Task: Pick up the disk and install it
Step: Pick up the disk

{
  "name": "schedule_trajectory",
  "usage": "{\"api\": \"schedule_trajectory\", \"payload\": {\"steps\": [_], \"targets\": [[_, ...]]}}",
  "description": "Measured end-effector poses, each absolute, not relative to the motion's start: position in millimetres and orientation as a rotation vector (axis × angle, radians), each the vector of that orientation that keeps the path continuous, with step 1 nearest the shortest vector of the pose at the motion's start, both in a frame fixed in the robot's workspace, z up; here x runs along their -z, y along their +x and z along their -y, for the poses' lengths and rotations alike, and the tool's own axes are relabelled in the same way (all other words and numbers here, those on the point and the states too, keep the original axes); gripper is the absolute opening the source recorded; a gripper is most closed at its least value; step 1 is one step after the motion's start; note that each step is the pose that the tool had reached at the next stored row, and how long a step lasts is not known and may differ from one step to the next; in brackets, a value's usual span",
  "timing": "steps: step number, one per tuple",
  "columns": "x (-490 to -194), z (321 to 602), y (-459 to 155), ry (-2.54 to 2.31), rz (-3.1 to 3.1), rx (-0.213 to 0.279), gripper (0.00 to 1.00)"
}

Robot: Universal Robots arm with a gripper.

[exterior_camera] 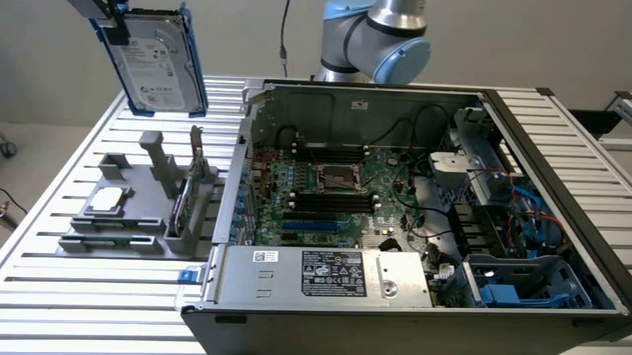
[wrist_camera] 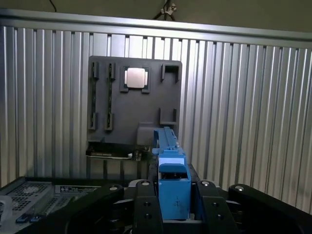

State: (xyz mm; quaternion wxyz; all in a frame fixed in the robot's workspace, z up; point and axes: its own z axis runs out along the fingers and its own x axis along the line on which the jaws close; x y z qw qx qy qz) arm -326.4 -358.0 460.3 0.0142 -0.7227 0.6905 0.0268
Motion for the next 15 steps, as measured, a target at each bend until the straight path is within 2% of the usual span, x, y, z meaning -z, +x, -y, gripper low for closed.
{"api": "schedule_trajectory", "payload": {"steps": [15], "targets": [[-478.2,375.2,-266.8,-2.250,-2.140,-0.093,0.33]]}}
